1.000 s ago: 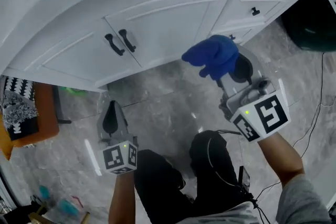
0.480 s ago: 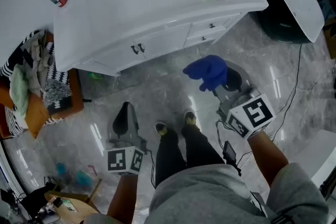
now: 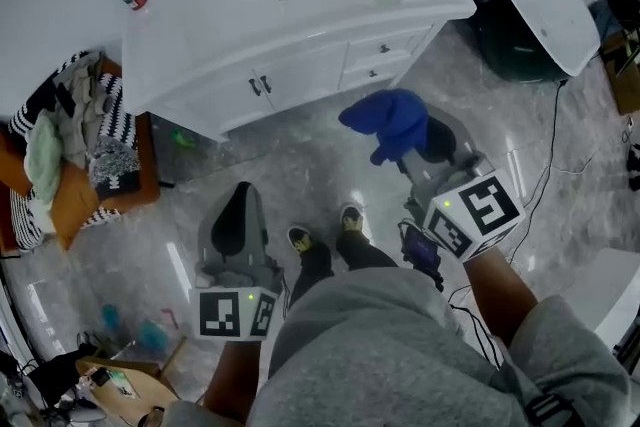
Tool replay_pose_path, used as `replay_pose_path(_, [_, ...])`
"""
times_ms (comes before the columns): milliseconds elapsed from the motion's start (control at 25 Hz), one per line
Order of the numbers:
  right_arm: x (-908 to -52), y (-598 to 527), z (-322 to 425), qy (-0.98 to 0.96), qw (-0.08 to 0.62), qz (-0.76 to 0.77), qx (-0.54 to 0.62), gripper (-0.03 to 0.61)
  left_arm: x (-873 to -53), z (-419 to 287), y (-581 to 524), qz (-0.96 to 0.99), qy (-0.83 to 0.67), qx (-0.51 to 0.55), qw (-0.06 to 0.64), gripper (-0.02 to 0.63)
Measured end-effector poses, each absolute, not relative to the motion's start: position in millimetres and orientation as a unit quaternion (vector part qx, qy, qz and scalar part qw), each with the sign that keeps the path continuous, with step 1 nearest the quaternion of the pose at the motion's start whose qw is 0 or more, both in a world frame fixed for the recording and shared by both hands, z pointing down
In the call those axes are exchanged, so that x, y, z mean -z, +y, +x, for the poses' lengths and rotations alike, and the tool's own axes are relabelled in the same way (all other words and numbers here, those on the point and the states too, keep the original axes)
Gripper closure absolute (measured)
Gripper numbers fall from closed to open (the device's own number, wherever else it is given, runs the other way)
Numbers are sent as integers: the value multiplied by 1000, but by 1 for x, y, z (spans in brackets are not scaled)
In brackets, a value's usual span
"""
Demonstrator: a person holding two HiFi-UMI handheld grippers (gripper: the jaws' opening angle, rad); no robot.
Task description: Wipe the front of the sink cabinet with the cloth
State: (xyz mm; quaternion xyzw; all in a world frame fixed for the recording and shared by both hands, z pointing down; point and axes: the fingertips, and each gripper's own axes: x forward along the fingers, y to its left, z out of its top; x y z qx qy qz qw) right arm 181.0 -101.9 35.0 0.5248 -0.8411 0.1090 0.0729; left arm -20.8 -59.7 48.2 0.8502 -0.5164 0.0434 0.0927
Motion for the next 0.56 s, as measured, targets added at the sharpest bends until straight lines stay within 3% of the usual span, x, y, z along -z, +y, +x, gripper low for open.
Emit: replay_pose_path(560, [-25,-96,181,-839,39,530,-118,500,-42,-21,-57,850,-516,-54,90,603])
